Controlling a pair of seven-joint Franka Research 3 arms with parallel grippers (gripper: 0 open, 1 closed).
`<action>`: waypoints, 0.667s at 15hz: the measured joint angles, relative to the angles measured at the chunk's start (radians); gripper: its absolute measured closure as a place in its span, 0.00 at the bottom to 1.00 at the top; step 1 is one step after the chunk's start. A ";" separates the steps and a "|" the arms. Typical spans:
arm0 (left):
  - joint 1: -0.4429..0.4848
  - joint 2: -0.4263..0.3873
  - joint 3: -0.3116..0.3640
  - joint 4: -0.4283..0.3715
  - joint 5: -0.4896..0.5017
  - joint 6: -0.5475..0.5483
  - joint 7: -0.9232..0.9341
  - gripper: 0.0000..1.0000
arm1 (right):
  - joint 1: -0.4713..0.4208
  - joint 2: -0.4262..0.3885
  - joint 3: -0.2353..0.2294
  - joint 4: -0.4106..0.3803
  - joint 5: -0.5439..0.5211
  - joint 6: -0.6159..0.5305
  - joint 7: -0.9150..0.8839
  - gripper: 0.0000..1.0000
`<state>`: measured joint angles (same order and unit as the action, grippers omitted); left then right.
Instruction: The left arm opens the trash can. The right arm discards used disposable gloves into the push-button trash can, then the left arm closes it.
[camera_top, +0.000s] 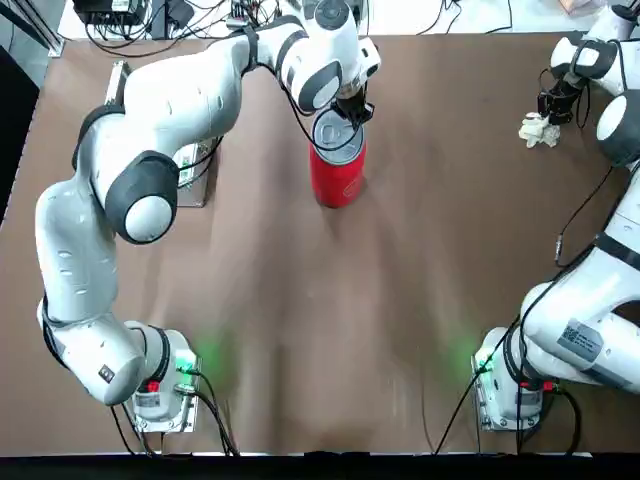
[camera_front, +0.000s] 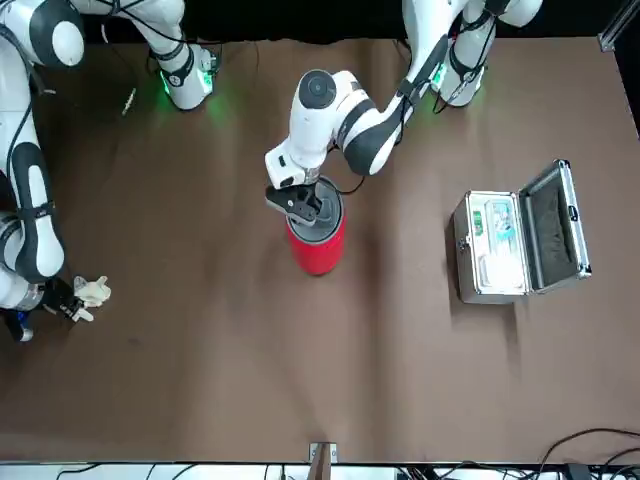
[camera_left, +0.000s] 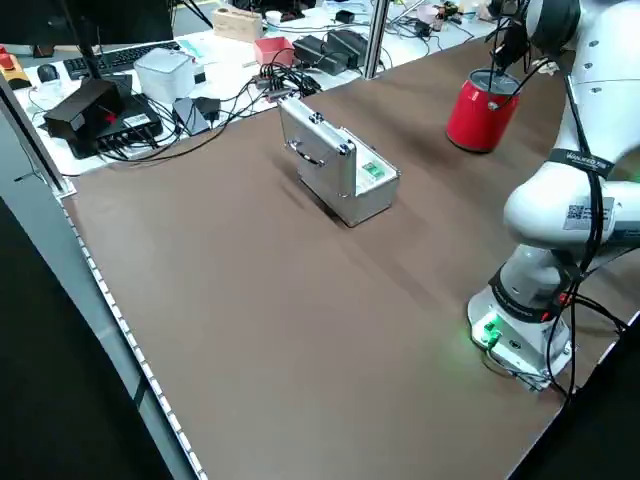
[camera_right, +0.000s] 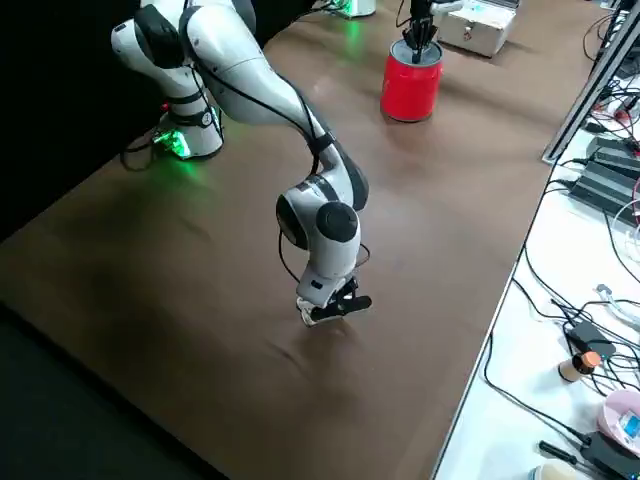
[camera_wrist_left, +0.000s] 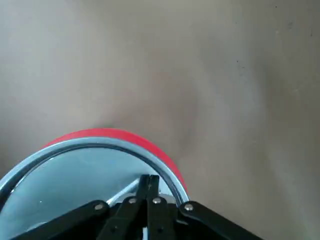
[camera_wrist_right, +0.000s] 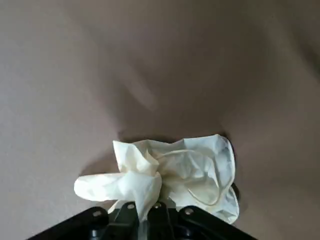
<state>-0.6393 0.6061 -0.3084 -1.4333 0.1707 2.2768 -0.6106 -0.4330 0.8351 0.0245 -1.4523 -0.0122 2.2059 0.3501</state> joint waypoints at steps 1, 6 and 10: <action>-0.001 0.000 0.000 0.000 0.004 0.000 0.000 0.99 | 0.000 -0.001 0.000 0.007 -0.003 -0.018 -0.037 0.98; -0.001 0.000 -0.001 0.004 0.009 -0.007 0.000 0.99 | 0.011 -0.052 0.009 0.079 -0.004 -0.178 -0.151 0.98; 0.001 -0.014 -0.003 0.029 0.010 -0.092 -0.001 0.99 | 0.036 -0.119 0.013 0.109 -0.004 -0.266 -0.269 0.98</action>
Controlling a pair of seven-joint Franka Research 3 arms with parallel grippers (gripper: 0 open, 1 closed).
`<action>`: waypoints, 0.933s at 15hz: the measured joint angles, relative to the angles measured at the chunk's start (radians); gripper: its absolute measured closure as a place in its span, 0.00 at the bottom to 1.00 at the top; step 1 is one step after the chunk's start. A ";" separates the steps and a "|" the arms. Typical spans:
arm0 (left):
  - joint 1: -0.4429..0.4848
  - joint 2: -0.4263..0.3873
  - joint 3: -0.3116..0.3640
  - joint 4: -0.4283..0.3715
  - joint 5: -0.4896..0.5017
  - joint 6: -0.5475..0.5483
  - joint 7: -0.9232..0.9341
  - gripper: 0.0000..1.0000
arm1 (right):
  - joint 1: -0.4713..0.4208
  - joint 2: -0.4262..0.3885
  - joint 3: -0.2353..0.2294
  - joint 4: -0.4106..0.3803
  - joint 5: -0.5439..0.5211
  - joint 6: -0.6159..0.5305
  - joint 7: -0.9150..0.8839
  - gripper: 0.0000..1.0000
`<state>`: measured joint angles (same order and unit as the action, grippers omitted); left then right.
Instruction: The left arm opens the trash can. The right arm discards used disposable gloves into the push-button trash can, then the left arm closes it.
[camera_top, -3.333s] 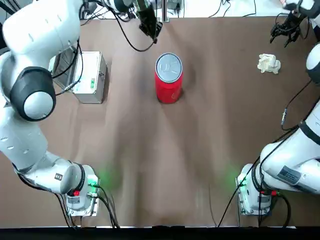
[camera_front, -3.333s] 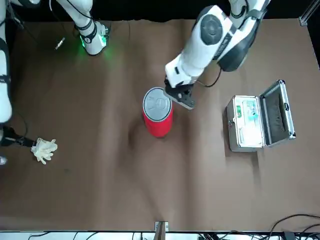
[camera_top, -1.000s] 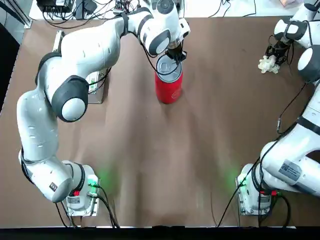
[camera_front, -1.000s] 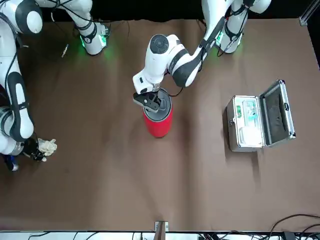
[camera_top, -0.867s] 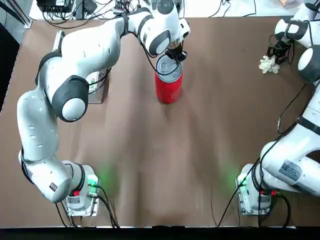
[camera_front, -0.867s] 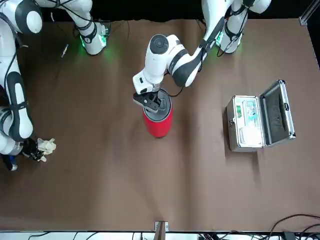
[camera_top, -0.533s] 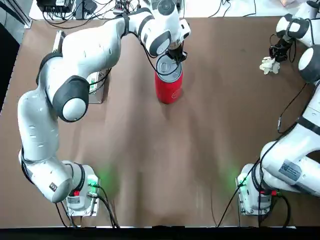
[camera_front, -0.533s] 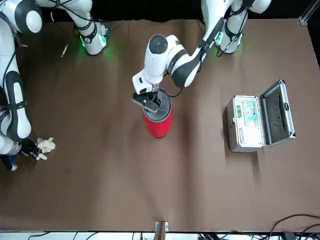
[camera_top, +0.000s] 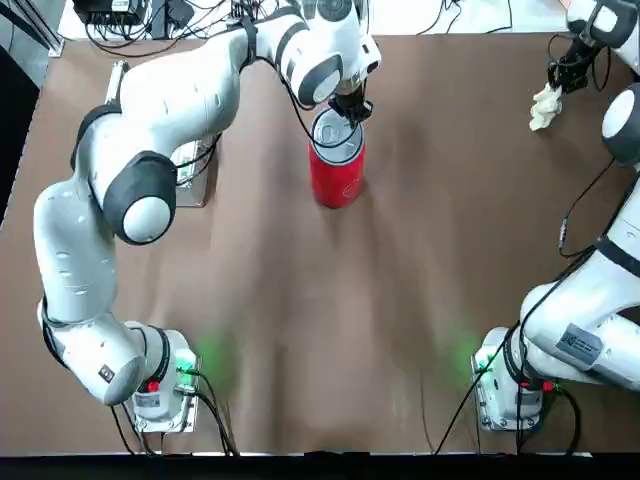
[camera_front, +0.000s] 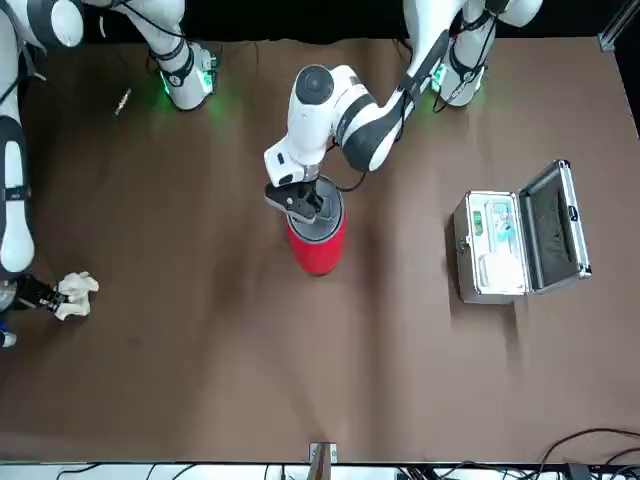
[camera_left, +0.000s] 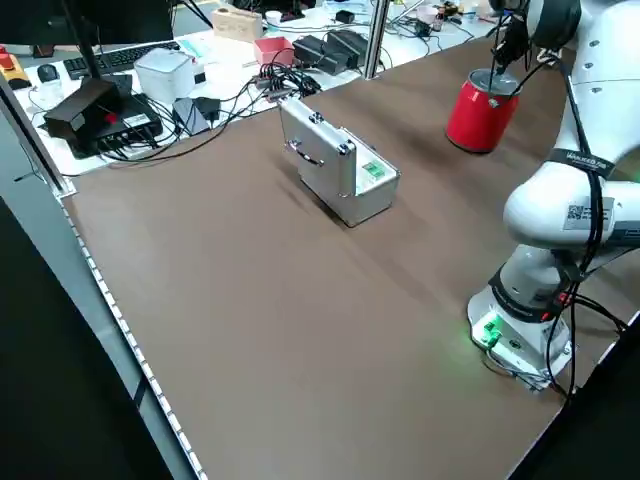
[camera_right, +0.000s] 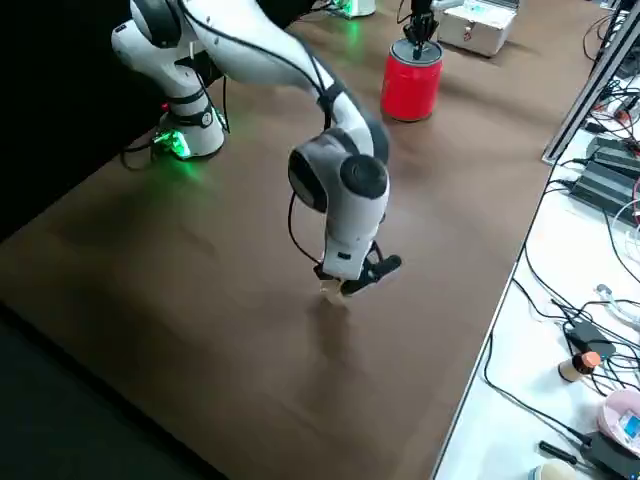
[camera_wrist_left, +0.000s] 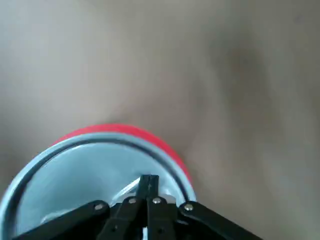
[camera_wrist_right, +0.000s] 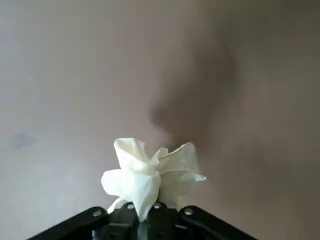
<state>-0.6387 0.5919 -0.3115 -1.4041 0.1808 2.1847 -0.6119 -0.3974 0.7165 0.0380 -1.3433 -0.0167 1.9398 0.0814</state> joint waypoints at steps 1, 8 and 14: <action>0.002 -0.013 0.000 0.004 0.000 -0.033 -0.002 0.99 | 0.002 -0.024 0.006 0.004 0.000 -0.023 -0.031 0.98; 0.049 -0.127 0.003 0.036 -0.057 -0.203 -0.042 0.86 | 0.009 -0.189 0.180 0.014 0.000 -0.100 -0.076 0.98; 0.158 -0.196 0.004 0.044 -0.079 -0.284 -0.039 0.32 | 0.018 -0.286 0.279 0.017 0.001 -0.236 -0.088 0.98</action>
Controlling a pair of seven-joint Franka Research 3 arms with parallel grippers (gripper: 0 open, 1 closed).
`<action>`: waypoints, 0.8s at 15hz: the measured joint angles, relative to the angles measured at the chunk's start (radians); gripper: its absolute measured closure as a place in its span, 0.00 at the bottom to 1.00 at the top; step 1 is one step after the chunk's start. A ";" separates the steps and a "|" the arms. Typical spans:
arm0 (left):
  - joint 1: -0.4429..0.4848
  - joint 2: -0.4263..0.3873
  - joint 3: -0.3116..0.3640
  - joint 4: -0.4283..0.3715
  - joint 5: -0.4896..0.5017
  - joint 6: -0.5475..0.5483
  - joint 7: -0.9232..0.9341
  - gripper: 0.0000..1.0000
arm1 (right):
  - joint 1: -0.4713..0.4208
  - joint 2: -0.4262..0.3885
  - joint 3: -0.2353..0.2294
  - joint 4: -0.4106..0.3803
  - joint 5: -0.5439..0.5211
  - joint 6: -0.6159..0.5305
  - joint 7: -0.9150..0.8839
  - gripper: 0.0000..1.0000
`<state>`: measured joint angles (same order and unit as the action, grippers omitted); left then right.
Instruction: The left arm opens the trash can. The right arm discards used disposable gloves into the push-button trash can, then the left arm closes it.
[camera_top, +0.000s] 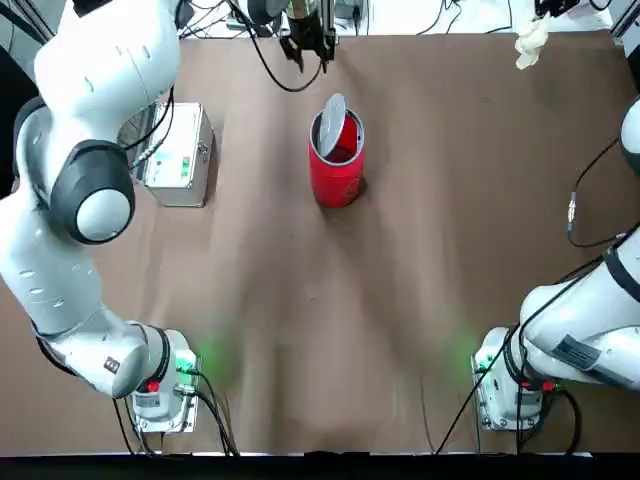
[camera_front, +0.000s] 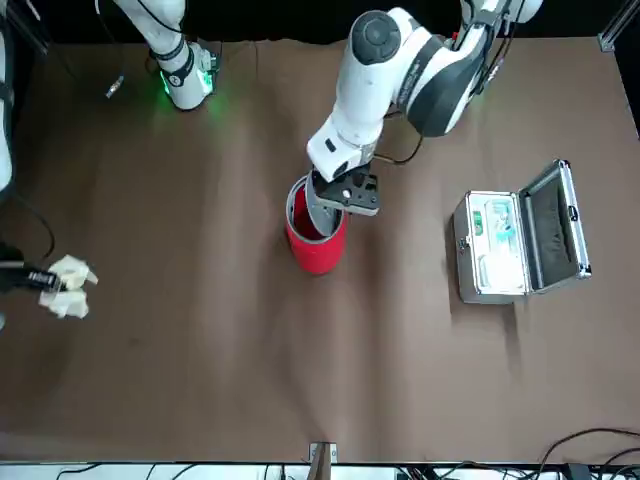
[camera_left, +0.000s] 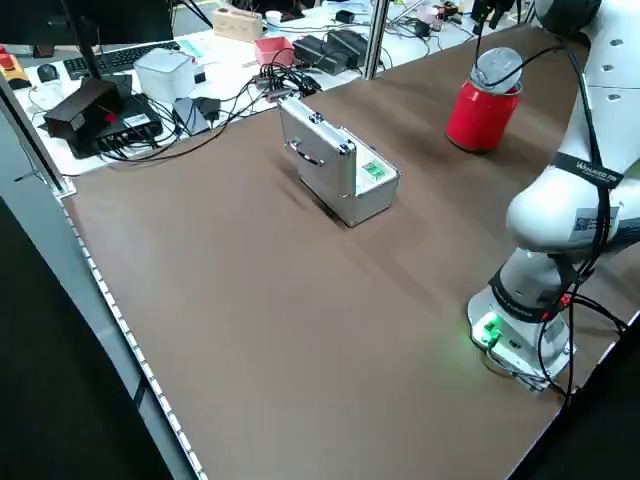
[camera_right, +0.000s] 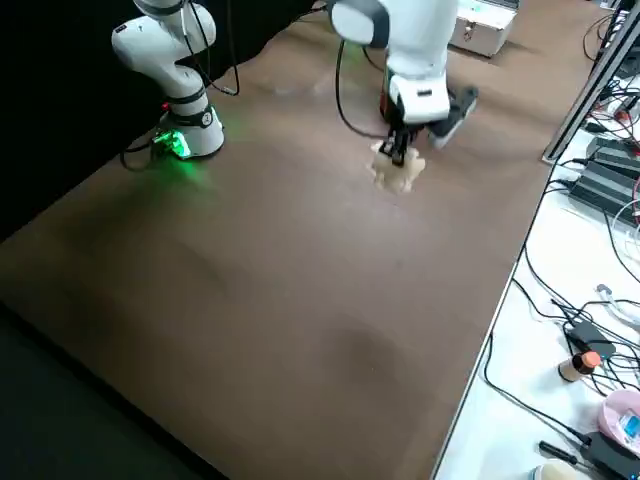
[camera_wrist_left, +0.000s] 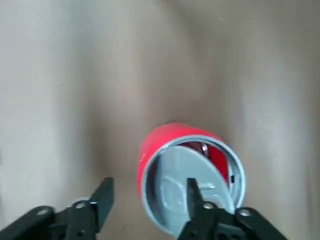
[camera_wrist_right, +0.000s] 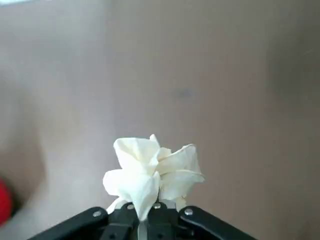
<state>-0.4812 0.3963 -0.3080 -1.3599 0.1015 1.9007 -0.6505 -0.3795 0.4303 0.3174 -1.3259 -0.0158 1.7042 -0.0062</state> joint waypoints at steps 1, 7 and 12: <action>0.016 -0.008 0.000 0.000 0.000 -0.025 0.000 0.23 | 0.002 -0.013 0.038 -0.001 0.001 -0.054 0.000 0.98; 0.194 -0.073 -0.002 0.001 0.000 -0.190 0.093 0.01 | 0.120 -0.024 0.181 -0.031 0.131 -0.101 0.093 0.98; 0.346 -0.099 -0.002 0.001 -0.006 -0.245 0.189 0.01 | 0.231 -0.007 0.181 -0.107 0.269 -0.032 0.177 0.98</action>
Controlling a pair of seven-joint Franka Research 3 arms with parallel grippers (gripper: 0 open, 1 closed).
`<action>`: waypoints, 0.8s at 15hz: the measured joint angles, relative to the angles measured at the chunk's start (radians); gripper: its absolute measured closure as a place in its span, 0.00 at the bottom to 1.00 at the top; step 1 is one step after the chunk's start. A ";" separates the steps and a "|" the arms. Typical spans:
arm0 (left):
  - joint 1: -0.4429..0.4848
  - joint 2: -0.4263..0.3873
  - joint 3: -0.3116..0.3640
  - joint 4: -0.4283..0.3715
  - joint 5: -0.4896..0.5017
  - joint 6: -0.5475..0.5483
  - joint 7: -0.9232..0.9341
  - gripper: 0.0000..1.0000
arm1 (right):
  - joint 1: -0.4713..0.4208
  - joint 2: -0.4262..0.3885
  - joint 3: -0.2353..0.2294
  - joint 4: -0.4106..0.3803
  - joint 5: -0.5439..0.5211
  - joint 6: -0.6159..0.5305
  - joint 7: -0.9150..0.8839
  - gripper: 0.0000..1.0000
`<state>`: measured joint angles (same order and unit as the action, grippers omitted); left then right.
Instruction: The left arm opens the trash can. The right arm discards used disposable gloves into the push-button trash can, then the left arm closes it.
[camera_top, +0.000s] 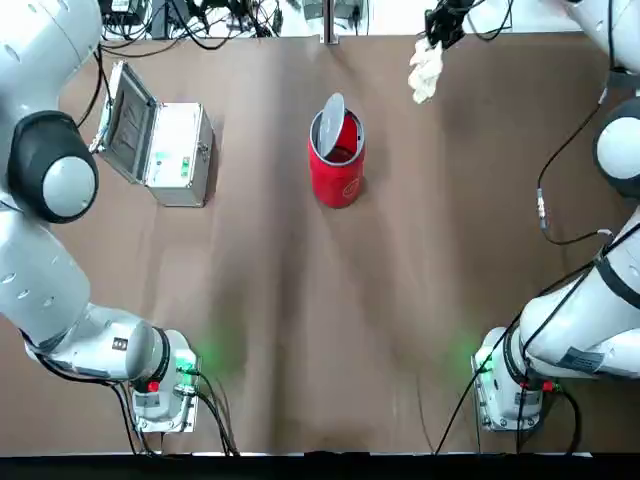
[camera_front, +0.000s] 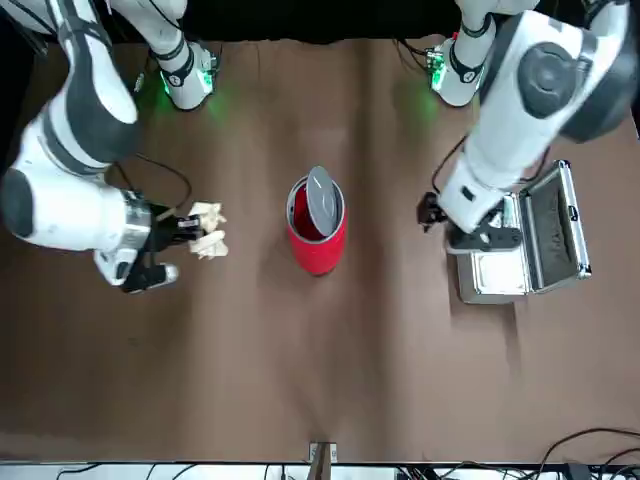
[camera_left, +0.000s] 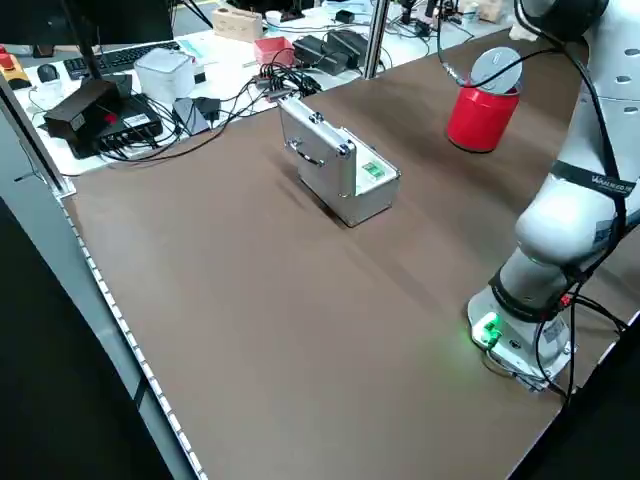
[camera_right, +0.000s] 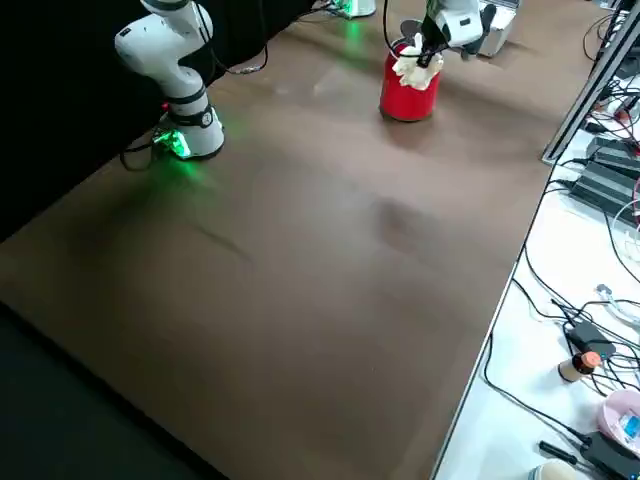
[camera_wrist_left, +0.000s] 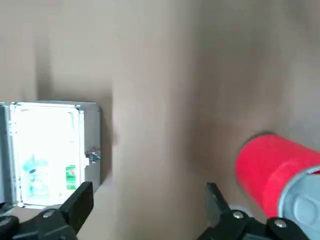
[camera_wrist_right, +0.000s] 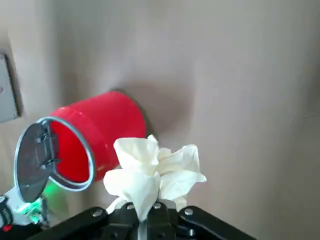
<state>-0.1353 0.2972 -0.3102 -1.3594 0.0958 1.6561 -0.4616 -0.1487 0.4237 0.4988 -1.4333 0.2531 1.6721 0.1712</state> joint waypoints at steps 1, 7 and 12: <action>0.024 0.000 0.000 0.000 0.000 -0.001 0.001 0.01 | 0.019 0.010 0.000 -0.009 0.008 0.002 0.012 0.98; 0.214 0.000 -0.001 -0.006 -0.034 -0.008 0.222 0.01 | 0.194 0.052 0.000 -0.029 0.016 0.130 0.117 0.98; 0.279 0.000 -0.001 -0.024 -0.072 -0.054 0.290 0.00 | 0.237 0.077 0.000 -0.029 0.021 0.183 0.161 0.98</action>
<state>0.1441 0.2973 -0.3110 -1.3832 0.0234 1.6016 -0.1713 0.0880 0.5006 0.4993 -1.4621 0.2742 1.8548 0.3318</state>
